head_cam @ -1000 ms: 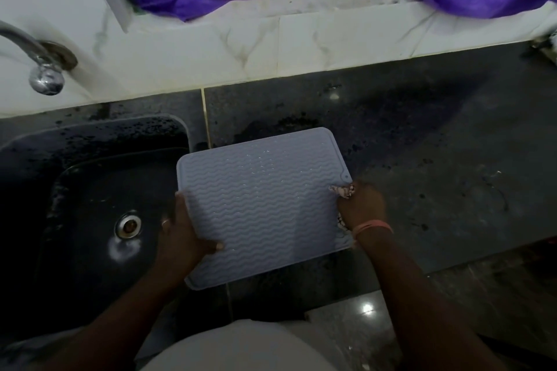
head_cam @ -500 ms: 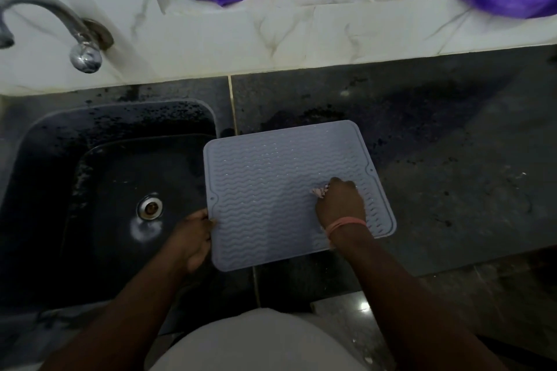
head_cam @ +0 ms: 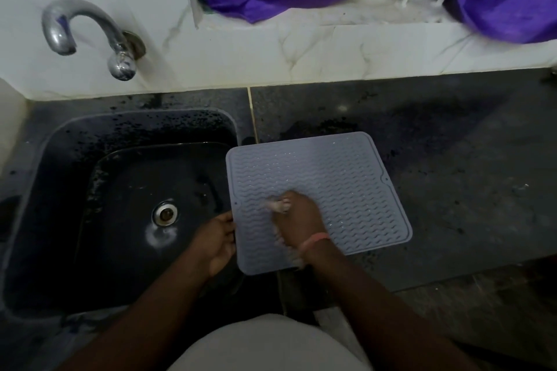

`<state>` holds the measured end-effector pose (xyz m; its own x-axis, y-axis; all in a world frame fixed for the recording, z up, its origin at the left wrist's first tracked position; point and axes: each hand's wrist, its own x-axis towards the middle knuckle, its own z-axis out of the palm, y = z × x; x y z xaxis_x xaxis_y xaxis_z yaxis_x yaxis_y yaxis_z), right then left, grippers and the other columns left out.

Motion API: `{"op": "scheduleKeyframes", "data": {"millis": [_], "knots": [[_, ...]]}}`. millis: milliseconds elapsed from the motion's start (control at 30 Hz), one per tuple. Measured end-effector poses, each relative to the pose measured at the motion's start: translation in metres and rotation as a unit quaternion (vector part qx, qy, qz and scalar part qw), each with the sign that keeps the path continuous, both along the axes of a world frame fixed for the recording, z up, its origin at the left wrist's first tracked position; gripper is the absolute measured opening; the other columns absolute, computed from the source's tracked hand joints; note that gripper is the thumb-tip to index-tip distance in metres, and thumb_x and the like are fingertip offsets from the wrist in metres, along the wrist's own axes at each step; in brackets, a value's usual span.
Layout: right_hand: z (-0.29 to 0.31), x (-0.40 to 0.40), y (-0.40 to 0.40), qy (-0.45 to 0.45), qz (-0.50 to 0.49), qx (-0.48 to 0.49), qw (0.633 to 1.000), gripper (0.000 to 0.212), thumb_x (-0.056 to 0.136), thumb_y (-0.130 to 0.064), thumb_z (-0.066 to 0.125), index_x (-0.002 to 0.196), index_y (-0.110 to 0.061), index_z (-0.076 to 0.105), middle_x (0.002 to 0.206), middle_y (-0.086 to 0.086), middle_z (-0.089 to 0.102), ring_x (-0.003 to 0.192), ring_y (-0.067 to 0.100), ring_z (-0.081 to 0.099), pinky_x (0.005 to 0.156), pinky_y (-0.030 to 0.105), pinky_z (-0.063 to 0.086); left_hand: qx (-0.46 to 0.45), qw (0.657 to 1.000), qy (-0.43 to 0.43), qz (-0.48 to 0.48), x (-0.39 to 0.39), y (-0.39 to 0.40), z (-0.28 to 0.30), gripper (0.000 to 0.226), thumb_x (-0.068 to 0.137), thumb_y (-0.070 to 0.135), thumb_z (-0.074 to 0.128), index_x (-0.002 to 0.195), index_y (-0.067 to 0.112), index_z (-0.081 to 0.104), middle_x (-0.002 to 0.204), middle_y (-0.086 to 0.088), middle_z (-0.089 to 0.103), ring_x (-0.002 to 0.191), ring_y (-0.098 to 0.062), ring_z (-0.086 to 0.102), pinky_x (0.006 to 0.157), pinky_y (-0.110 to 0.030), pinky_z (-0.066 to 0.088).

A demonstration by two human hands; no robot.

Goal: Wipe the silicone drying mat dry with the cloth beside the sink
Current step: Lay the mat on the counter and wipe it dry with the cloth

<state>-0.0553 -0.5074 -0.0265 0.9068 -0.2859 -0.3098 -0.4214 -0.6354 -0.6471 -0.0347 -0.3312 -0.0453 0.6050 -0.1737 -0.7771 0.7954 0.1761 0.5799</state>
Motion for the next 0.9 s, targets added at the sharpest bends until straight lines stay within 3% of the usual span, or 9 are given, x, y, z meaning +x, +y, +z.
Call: {"op": "scheduleKeyframes", "data": {"millis": [100,233,400,533,600,667,767,833,900], "knots": [[-0.004,-0.010,-0.087,-0.007,-0.106,-0.120,0.987,0.020,0.090,-0.035,0.063,0.077,-0.020,0.059,0.075,0.003,0.065,0.064,0.019,0.063,0.055,0.028,0.050,0.013,1.000,-0.007,0.022,0.003,0.001,-0.004,0.035,0.101,-0.001,0.041,0.121,0.010,0.067,0.114,-0.015,0.073,0.105,-0.030,0.068,0.076,-0.039,0.058],[0.000,-0.006,-0.129,0.028,-0.148,-0.240,0.959,0.022,0.089,-0.024,0.060,0.099,-0.005,0.062,0.103,0.022,0.061,0.090,0.035,0.062,0.073,0.034,0.049,0.015,0.999,-0.024,0.014,0.003,-0.005,0.002,0.032,0.102,0.002,0.044,0.116,0.014,0.070,0.109,-0.008,0.076,0.103,-0.027,0.069,0.078,-0.037,0.057],[0.003,0.002,-0.016,-0.009,-0.008,-0.192,0.981,0.023,0.092,-0.027,0.063,0.106,-0.008,0.063,0.108,0.012,0.057,0.093,0.028,0.062,0.081,0.033,0.051,-0.001,1.000,-0.021,0.008,0.002,-0.002,0.003,0.035,0.104,0.000,0.038,0.117,0.014,0.067,0.109,-0.009,0.076,0.099,-0.024,0.071,0.075,-0.033,0.057],[0.008,0.011,0.069,-0.012,0.113,-0.046,0.993,0.010,0.090,-0.022,0.062,0.092,-0.012,0.064,0.090,0.000,0.059,0.087,0.019,0.062,0.072,0.025,0.046,-0.051,0.998,-0.016,0.019,0.002,-0.004,0.007,0.027,0.099,0.001,0.046,0.105,0.009,0.071,0.102,-0.013,0.076,0.081,-0.018,0.075,0.063,-0.026,0.060],[0.016,0.013,0.068,-0.008,0.103,0.045,0.994,0.009,0.089,-0.021,0.065,0.081,-0.017,0.065,0.079,-0.004,0.064,0.073,0.009,0.063,0.064,0.017,0.046,-0.065,0.997,-0.001,0.030,0.002,0.001,0.003,0.030,0.100,-0.001,0.042,0.100,0.007,0.071,0.091,-0.012,0.077,0.075,-0.018,0.075,0.059,-0.025,0.060],[0.025,0.010,0.034,-0.016,0.020,0.099,0.995,0.020,0.088,-0.021,0.068,0.070,-0.024,0.063,0.067,-0.006,0.064,0.056,0.002,0.060,0.053,0.013,0.044,-0.085,0.995,0.018,0.044,0.003,0.008,-0.001,0.036,0.101,-0.004,0.035,0.116,0.005,0.067,0.096,-0.012,0.077,0.083,-0.021,0.072,0.064,-0.028,0.061],[0.026,0.007,-0.030,-0.017,-0.073,0.015,0.997,0.019,0.089,-0.023,0.068,0.072,-0.020,0.060,0.070,-0.004,0.064,0.059,0.010,0.062,0.055,0.021,0.044,-0.117,0.991,0.035,0.060,0.003,0.015,-0.004,0.038,0.100,-0.006,0.036,0.122,0.006,0.064,0.106,-0.012,0.075,0.092,-0.022,0.069,0.070,-0.031,0.062],[0.020,0.008,-0.051,-0.010,-0.074,-0.090,0.993,0.012,0.087,-0.018,0.066,0.079,-0.016,0.058,0.080,0.000,0.062,0.072,0.015,0.058,0.064,0.022,0.038,-0.125,0.989,0.040,0.069,0.002,0.016,-0.004,0.038,0.098,-0.006,0.037,0.119,0.007,0.065,0.101,-0.010,0.076,0.088,-0.020,0.070,0.071,-0.031,0.061],[0.009,0.013,-0.038,0.000,-0.036,-0.124,0.992,0.009,0.089,-0.020,0.062,0.085,-0.013,0.060,0.087,0.006,0.063,0.078,0.019,0.059,0.065,0.023,0.038,-0.121,0.989,0.045,0.077,0.003,0.016,-0.006,0.036,0.098,-0.001,0.039,0.118,0.007,0.067,0.093,-0.007,0.074,0.082,-0.019,0.069,0.070,-0.032,0.059]]}}
